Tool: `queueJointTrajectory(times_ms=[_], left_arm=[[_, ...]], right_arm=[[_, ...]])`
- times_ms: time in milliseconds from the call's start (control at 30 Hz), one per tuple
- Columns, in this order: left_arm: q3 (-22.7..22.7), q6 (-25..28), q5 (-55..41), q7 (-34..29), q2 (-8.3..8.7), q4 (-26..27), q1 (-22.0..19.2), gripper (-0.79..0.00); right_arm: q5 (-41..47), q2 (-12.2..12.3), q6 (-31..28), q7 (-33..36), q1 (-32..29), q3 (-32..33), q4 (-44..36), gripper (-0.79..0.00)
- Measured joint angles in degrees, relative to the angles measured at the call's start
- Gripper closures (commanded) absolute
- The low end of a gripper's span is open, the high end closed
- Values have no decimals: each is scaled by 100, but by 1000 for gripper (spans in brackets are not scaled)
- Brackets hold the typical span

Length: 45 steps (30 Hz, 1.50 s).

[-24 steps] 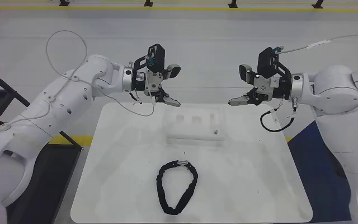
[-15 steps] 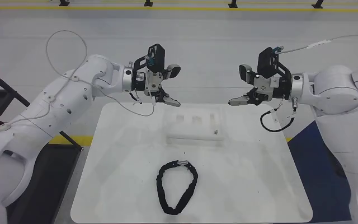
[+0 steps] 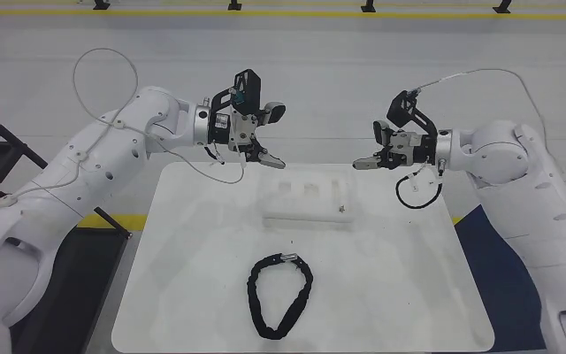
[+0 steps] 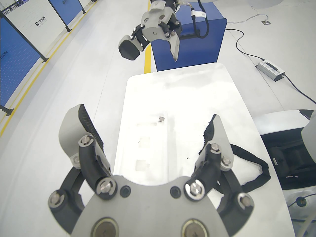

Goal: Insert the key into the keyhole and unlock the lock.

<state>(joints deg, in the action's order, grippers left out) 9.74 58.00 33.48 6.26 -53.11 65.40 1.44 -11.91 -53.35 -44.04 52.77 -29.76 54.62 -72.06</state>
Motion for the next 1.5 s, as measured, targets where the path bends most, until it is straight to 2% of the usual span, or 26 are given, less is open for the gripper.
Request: queueJointTrajectory(times_ms=[167, 367, 667, 967, 1267, 1500], left_arm=[[0, 0, 0, 0, 0, 0, 0, -785], [0, 0, 0, 0, 0, 0, 0, -785], [0, 0, 0, 0, 0, 0, 0, -785], [0, 0, 0, 0, 0, 0, 0, -785], [0, 0, 0, 0, 0, 0, 0, -785], [0, 0, 0, 0, 0, 0, 0, -785]], right_arm=[[99, -121, -7, 132, 212, -335, 509, -785], [129, -335, 256, 249, 450, -830, 1123, -785], [122, -761, 577, 225, 756, -1556, 1969, -785], [120, -1221, 1577, 68, 931, -2056, 2817, -785], [137, -1596, 2439, 71, 994, -2333, 3201, -785], [104, -1894, 3549, 200, 946, -2551, 3412, -785]])
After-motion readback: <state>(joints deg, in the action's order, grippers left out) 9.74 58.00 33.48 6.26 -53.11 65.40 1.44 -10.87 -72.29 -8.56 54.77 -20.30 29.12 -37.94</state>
